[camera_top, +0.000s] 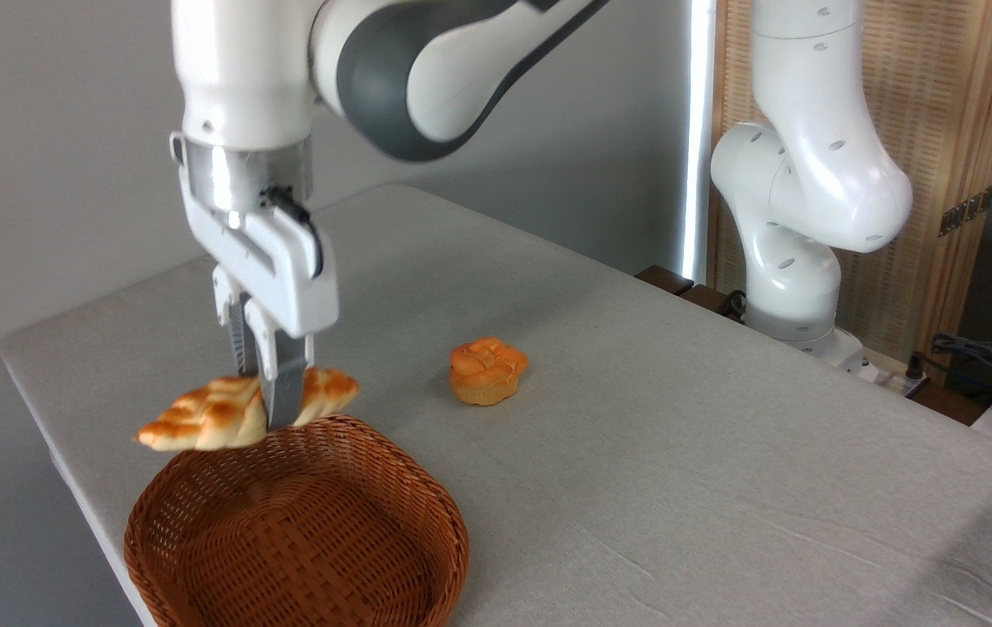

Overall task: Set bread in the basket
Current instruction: 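Lower the held bread roll into the wicker basket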

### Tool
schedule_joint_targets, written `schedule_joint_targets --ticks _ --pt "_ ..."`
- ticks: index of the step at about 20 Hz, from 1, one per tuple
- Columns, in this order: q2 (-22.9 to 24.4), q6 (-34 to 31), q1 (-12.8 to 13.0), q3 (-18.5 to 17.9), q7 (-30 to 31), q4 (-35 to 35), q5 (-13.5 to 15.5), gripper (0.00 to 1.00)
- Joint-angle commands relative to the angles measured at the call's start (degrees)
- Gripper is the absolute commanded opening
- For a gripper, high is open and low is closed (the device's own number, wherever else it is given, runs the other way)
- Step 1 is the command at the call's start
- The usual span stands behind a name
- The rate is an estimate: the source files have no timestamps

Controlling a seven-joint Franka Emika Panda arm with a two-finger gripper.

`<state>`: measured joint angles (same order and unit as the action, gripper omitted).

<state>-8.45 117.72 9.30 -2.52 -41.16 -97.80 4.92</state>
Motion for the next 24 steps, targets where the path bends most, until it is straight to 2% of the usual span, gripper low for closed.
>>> schedule_joint_targets --ticks 1,2,3,4,5,7,8,24 --pt "-2.97 1.2 -0.08 0.49 -1.12 1.3 -3.86 0.37" --pt "-3.15 1.11 -0.08 1.63 -1.03 1.03 -4.74 0.41" --pt "-3.15 1.02 -0.16 1.9 -1.03 0.77 -5.35 0.5" --pt "-3.24 1.11 -0.16 1.99 -0.85 0.85 -5.45 0.72" --pt "-3.24 1.11 -0.16 1.99 -0.85 0.86 -5.54 0.78" --pt "-3.24 1.11 -0.16 2.08 -0.5 0.77 -5.54 0.97" --pt "-3.5 1.11 -0.16 2.16 -0.5 0.77 -5.54 1.0" --pt "-3.86 1.38 -0.34 2.25 -1.2 0.86 -5.62 1.0"
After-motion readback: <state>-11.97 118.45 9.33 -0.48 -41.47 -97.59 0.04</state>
